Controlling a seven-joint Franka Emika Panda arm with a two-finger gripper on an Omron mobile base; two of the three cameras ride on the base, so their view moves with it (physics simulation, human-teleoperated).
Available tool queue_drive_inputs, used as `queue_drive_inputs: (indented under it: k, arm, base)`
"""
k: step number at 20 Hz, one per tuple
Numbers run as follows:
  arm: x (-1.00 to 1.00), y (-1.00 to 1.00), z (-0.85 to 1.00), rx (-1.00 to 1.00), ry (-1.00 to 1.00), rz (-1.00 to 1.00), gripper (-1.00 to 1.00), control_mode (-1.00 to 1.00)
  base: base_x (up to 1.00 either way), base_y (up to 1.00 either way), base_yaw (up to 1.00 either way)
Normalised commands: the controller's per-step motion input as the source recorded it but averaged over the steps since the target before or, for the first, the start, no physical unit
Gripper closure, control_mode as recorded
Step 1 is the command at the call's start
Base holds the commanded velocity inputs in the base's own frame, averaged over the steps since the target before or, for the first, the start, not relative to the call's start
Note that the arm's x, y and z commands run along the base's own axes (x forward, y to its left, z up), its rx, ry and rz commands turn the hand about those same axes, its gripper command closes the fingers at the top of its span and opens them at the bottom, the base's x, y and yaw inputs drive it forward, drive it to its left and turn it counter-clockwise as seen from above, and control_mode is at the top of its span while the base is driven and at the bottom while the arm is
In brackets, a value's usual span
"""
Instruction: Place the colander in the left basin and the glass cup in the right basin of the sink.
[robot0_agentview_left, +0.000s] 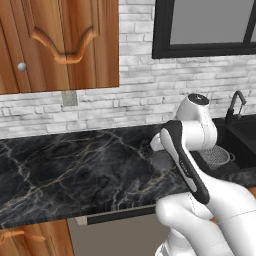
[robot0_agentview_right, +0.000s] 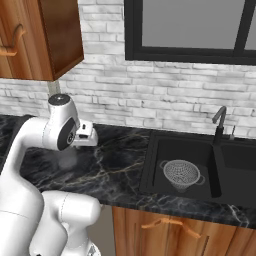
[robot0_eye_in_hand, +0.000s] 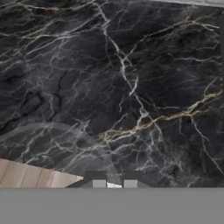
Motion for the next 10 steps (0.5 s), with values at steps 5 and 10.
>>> queue_drive_inputs:
  k: [5, 10]
  arm:
    - [-0.09, -0.35, 0.33, 0.00, 0.00, -0.06, 1.00, -1.00]
    - [-0.08, -0.34, 0.18, 0.00, 0.00, -0.07, 1.00, -1.00]
  base:
    - [0.00, 0.00, 0.00]
    - [0.00, 0.00, 0.00]
